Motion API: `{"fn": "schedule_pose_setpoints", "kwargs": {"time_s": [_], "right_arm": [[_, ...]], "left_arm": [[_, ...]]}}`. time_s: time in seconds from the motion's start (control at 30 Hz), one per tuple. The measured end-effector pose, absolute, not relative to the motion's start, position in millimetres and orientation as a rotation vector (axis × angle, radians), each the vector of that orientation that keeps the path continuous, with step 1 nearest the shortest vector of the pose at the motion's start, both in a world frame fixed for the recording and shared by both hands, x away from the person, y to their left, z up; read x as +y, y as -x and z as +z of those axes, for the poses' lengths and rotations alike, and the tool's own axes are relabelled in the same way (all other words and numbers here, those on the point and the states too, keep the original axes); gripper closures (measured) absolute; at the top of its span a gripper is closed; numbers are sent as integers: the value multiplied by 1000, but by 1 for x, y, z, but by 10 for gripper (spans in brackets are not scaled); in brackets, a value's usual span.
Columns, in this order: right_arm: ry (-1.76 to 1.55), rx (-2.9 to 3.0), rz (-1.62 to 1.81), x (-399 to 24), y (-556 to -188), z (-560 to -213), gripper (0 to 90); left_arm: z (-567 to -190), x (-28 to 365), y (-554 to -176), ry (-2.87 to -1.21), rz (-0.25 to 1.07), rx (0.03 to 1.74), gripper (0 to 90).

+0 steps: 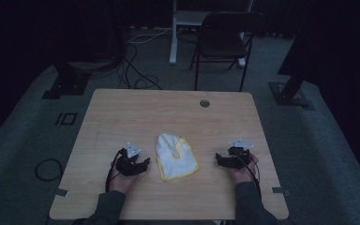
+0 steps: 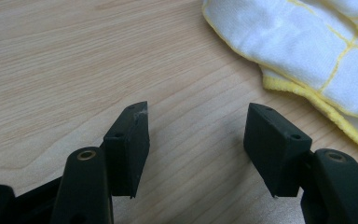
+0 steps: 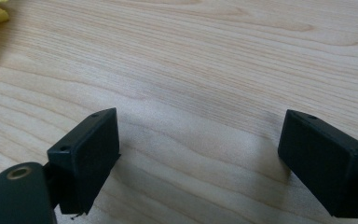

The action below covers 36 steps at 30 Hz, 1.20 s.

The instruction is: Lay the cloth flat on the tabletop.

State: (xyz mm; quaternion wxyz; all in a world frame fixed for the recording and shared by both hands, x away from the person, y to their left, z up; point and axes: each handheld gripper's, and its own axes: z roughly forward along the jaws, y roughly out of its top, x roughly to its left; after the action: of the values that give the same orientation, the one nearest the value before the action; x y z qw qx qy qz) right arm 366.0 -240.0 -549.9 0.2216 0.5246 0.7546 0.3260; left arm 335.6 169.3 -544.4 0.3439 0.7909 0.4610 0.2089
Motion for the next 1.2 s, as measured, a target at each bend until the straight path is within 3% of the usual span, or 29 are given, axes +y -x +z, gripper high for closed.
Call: {"fn": "schedule_pose_setpoints", "kwargs": {"time_s": [0.3, 0.47, 0.5, 0.6, 1.2], "right_arm": [[-1444, 2101, 896, -235, -362, -548, 163], [-1436, 2112, 898, -233, -359, -546, 243], [-1439, 2108, 894, -232, -358, -545, 324], [-1422, 2109, 901, -231, -356, -544, 395], [-1253, 2182, 1011, -207, -343, -531, 587]], "left_arm": [[-544, 170, -335, -2054, 542, 1198, 434], [-543, 171, -334, -2050, 537, 1215, 537], [-542, 170, -333, -2052, 527, 1209, 545], [-541, 167, -332, -2061, 518, 1199, 553], [-521, 139, -312, -2045, 478, 1045, 594]]}}
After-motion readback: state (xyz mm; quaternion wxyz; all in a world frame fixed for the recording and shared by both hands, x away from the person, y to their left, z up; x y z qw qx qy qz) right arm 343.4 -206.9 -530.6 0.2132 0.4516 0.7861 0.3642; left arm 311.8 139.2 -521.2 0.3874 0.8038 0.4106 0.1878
